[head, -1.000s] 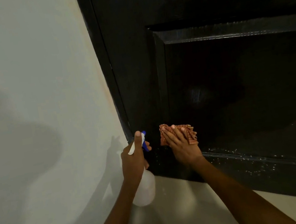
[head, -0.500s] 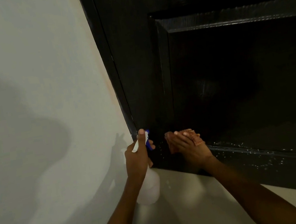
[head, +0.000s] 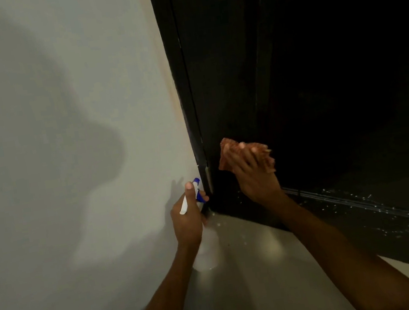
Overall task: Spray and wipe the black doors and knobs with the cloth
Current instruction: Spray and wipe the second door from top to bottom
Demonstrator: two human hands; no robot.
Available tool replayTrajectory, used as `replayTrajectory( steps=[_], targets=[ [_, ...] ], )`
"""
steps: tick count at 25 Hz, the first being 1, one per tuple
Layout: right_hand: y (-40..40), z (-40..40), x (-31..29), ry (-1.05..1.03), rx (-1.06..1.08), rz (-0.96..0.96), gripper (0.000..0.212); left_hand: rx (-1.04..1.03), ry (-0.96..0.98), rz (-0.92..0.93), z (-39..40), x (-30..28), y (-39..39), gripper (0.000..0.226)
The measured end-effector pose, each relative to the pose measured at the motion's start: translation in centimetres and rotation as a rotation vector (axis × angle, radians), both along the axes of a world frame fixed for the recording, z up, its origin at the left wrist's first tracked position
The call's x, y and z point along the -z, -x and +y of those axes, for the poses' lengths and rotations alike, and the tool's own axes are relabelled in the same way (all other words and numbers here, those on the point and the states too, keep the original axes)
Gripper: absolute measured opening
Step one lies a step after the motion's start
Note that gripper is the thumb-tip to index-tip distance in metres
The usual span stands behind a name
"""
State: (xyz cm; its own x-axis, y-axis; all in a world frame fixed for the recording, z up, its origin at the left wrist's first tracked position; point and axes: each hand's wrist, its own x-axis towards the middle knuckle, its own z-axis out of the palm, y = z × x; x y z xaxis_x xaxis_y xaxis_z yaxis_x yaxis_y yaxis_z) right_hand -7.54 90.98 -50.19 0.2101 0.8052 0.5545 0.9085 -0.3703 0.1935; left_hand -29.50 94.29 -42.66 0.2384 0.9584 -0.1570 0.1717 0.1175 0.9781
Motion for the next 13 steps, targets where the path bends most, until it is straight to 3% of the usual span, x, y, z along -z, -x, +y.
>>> replayTrajectory(
  steps=[4,7,10,13],
  targets=[
    [1.2,0.4,7.6,0.476,-0.044,-0.081,0.092,0.012,-0.066,-0.016,0.6,2.0,0.3,0.065],
    [1.0,-1.2,13.3,0.873,0.03,0.056,0.096,0.022,-0.03,-0.047,0.9,4.5,0.8,0.038],
    [0.1,-1.3,16.0,0.974,-0.008,-0.103,0.082,0.043,0.09,-0.073,0.4,6.8,1.5,0.031],
    [0.2,-0.2,13.0,0.922,-0.069,-0.134,0.089,0.1,0.101,-0.106,-0.7,8.1,2.1,0.041]
  ],
)
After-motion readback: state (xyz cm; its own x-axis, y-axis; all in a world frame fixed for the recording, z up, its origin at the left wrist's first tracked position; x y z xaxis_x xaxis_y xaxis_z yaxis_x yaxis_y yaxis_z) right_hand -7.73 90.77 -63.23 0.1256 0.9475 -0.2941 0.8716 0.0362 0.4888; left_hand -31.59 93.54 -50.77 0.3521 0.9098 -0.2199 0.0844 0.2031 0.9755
